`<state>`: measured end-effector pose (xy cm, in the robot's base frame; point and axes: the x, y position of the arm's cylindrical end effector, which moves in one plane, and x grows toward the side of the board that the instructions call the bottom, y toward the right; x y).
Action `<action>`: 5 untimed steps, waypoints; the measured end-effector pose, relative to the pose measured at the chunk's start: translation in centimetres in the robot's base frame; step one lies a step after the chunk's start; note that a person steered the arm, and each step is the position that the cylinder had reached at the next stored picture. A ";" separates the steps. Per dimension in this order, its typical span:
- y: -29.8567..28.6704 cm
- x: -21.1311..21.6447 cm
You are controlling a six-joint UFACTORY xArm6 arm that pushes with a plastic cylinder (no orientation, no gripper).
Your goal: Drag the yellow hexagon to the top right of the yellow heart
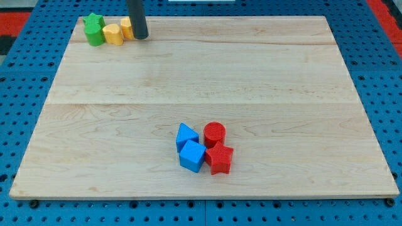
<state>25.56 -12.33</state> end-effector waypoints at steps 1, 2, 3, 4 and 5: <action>3.5 -0.2; 4.0 -1.6; 3.1 -3.1; -0.1 -3.3; -2.4 -3.3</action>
